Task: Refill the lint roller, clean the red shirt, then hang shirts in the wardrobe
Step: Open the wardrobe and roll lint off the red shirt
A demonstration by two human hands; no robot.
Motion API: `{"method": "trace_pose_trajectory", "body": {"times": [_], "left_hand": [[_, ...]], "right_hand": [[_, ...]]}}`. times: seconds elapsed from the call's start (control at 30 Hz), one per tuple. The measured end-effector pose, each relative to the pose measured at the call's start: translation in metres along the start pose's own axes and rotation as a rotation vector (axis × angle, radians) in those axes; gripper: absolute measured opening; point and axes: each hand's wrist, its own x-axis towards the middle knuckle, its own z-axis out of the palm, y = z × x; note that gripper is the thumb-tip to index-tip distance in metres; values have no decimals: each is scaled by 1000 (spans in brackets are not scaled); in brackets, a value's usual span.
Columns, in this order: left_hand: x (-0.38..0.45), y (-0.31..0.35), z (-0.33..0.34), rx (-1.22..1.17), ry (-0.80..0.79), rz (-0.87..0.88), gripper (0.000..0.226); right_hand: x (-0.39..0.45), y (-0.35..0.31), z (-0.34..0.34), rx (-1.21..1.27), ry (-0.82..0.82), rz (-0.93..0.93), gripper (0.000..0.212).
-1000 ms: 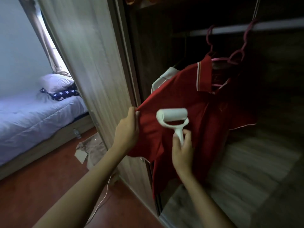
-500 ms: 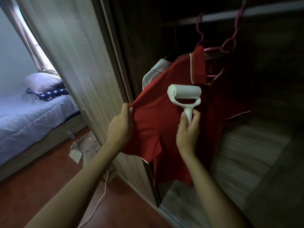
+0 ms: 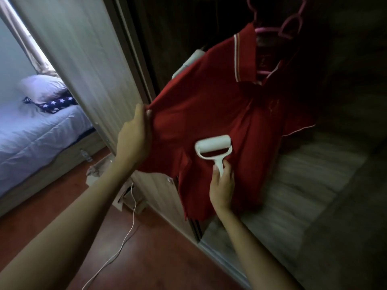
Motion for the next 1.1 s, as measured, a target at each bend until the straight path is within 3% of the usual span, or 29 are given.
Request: {"method": "trace_pose_trajectory", "body": {"times": [0.13,0.27,0.5,0.73,0.83,0.97,1.1], "left_hand": [[2,0,0,20,33,-32,31],[-2,0,-1,21,16,-2,30],[-7,1,2,1,47,32,32],[-7,0,-4,-24,44,44,32],[-5,-2,-6,-31,42,60,29],[-2,-8,0,-60,55,159,26],[-2,-14,3,68,-16,326,53]], "right_hand": [[-20,28,16,-31,-95,40,35],[-54,79,18,-284,-289,174,33],[-42,59,21,-173,-173,72,31],[-50,83,19,-308,-478,190,27],[-52,70,1,-257,-364,101,23],[-24,22,-29,-69,54,-150,29],[46,-31,-49,42,288,-209,30]]}}
